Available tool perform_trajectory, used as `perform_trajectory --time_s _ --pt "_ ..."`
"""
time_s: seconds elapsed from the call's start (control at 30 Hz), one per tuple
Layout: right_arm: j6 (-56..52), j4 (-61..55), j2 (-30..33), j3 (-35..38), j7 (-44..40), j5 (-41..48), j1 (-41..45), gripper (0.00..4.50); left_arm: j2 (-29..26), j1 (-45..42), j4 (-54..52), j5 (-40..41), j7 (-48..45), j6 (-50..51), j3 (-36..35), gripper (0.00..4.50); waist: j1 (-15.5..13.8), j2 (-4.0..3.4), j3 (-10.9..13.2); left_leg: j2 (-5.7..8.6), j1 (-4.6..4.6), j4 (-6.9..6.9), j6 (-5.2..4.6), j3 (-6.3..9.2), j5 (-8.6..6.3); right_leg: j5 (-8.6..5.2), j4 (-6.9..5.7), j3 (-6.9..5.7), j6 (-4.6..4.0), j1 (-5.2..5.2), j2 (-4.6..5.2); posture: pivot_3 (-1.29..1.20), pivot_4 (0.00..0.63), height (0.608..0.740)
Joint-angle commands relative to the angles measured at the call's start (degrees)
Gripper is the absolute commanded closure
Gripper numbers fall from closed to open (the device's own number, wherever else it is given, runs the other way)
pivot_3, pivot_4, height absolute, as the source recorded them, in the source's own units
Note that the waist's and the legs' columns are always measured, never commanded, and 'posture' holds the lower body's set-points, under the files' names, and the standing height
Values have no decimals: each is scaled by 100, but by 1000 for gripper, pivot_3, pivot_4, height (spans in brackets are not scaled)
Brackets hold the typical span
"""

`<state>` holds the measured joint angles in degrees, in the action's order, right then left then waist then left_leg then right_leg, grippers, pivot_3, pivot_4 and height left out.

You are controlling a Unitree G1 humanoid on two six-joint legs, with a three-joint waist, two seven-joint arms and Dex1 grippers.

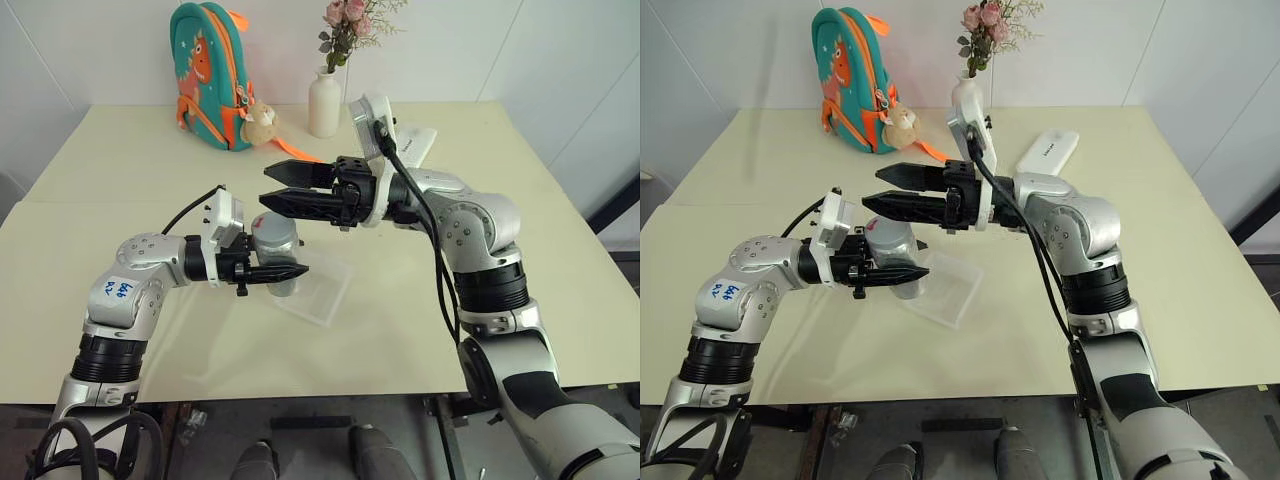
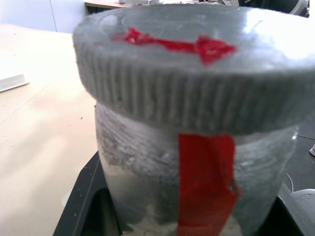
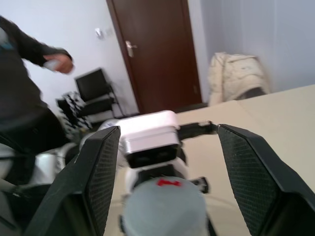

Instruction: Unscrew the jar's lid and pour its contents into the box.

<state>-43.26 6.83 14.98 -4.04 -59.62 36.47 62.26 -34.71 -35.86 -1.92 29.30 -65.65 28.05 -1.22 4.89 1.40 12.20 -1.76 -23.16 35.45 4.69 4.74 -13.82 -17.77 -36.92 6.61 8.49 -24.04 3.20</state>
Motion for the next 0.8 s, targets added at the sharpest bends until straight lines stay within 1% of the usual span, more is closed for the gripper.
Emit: perform_trajectory --time_s 0.03,0.07,0.1,0.17,0.2,0.4,0.53,0.8 --pt "340 -161 76 -171 -136 -238 36 1222 -39 -50 -190 127 17 -39 -118 2521 -3 0 0 0 0 0 0 0 0 0 1 0 0 0 0 0 150 740" --pt "390 -172 67 -185 -158 -263 30 843 -42 -51 -189 126 15 -40 -119 2521 -4 0 0 0 0 0 0 0 0 0 1 0 0 0 0 0 150 740" --pt "423 -178 56 -187 -175 -273 26 652 -44 -50 -188 125 14 -41 -120 2521 -4 0 0 0 0 0 0 0 0 0 1 0 0 0 0 0 150 740" --pt "660 -245 50 -263 -215 -406 4 21 -49 -48 -199 128 14 -36 -122 2521 -7 0 0 0 0 0 0 1 0 0 1 0 0 0 0 0 150 740" --pt "734 -261 49 -286 -231 -448 -5 21 -49 -45 -201 127 15 -36 -121 2521 -9 0 0 0 -1 0 0 0 0 0 1 0 0 0 0 0 150 740" --pt "416 -536 169 -469 -534 -313 -150 21 -51 -42 -218 136 19 -22 -122 2521 -9 0 0 0 0 0 0 1 0 0 1 0 0 0 0 0 150 740" --pt "370 -608 152 -613 -474 -424 -219 21 -38 -27 -264 144 37 -5 -109 2521 -5 0 0 0 0 0 0 1 0 0 -1 0 0 0 0 0 150 740" --pt "465 -370 33 -634 -384 -496 -172 21 -42 -51 -239 143 32 -4 -107 2521 -8 0 0 0 0 0 1 1 0 0 0 0 0 0 0 0 150 740"
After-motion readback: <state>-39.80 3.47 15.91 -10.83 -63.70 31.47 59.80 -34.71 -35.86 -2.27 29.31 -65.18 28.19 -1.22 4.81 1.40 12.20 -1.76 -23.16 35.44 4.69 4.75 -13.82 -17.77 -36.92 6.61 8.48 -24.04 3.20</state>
